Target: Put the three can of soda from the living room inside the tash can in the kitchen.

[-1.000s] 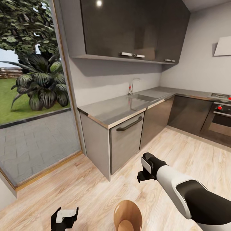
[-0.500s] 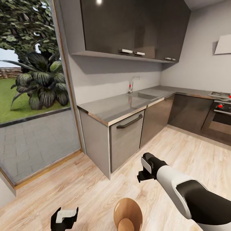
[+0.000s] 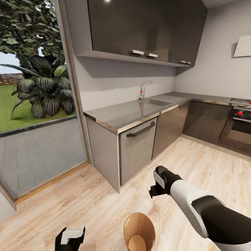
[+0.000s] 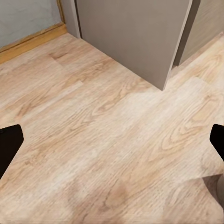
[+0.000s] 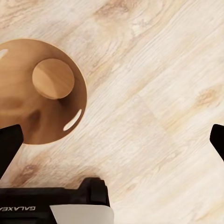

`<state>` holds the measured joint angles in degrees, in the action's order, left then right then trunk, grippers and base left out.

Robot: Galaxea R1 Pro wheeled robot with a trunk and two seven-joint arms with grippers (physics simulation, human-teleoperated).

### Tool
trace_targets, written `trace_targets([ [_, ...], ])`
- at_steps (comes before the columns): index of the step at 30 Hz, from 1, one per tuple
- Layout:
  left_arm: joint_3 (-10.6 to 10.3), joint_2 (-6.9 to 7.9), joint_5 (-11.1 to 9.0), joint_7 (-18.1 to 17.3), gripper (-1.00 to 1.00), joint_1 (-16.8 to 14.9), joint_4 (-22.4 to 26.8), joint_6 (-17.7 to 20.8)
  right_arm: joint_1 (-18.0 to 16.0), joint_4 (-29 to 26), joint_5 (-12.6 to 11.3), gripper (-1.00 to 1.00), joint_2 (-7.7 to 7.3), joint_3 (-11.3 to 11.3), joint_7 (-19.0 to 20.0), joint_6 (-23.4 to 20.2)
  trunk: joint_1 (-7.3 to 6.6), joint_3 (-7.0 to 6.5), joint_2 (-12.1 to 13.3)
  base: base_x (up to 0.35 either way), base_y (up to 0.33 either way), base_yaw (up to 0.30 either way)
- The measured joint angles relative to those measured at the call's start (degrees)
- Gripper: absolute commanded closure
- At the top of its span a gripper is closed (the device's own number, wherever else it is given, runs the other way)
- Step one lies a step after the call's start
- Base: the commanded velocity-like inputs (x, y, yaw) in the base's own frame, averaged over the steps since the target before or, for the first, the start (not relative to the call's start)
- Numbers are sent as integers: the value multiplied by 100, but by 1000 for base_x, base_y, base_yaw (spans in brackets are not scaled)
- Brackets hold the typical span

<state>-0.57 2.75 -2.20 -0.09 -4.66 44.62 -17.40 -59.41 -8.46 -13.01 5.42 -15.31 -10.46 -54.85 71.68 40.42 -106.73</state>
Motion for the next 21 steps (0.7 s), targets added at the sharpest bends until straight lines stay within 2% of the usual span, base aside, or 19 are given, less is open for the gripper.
trace_targets([
  [21, -4, -2, 0, 0, -100, 0, -50, 0, 0, 52, 15, -100, 1, -8, 0, 176, 461, 377, -842, 0, 0, 0],
])
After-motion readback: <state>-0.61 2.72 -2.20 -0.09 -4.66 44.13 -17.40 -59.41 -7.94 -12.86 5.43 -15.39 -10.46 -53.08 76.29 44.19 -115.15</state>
